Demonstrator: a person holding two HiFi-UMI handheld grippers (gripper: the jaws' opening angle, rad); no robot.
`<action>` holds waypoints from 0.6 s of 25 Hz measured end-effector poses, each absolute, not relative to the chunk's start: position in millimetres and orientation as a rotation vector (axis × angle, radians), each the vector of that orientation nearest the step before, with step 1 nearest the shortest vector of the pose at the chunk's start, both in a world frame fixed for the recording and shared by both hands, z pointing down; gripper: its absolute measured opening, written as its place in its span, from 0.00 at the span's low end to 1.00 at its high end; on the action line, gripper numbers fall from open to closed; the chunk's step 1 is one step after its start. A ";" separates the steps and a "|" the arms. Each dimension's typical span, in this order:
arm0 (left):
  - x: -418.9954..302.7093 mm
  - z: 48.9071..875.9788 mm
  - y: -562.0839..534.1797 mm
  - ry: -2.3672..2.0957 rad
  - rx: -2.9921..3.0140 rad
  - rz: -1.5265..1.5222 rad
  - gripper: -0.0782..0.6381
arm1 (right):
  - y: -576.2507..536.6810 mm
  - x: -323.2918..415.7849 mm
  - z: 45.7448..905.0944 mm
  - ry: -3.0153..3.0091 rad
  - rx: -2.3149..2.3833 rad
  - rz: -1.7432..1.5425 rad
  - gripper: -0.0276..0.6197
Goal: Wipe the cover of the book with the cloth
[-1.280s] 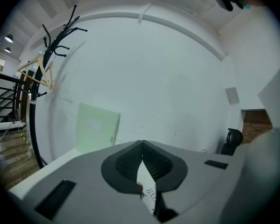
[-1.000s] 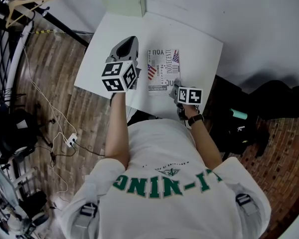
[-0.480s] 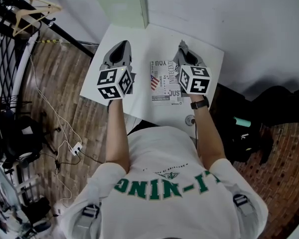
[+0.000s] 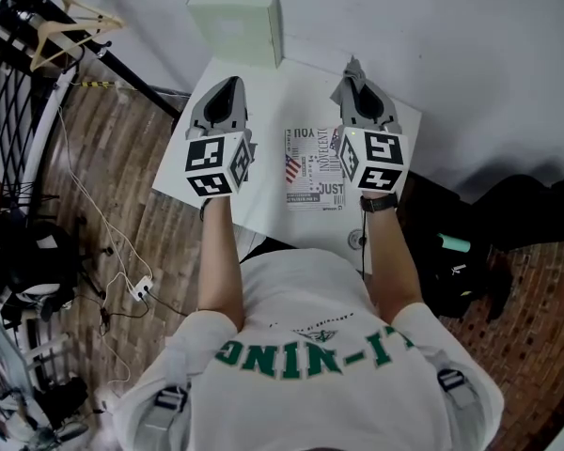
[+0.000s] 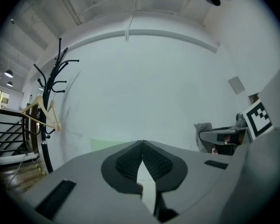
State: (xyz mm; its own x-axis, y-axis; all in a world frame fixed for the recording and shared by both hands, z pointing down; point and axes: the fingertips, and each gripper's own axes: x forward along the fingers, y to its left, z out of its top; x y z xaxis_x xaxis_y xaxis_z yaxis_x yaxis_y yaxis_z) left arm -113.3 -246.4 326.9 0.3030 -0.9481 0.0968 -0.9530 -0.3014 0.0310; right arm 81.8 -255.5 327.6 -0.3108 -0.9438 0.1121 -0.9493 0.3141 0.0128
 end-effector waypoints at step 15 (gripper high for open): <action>-110.0 325.7 -248.2 -1.795 2.487 0.118 0.13 | -252.4 88.5 322.3 -2.434 1.835 0.059 0.10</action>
State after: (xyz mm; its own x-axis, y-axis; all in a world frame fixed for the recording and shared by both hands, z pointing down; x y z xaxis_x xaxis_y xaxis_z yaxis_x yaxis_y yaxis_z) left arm -110.0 -248.2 325.7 0.3140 -0.9436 0.1046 -0.9492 -0.3144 0.0136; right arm 88.5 -252.4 322.3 -0.2728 -0.9571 0.0976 -0.9607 0.2764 0.0252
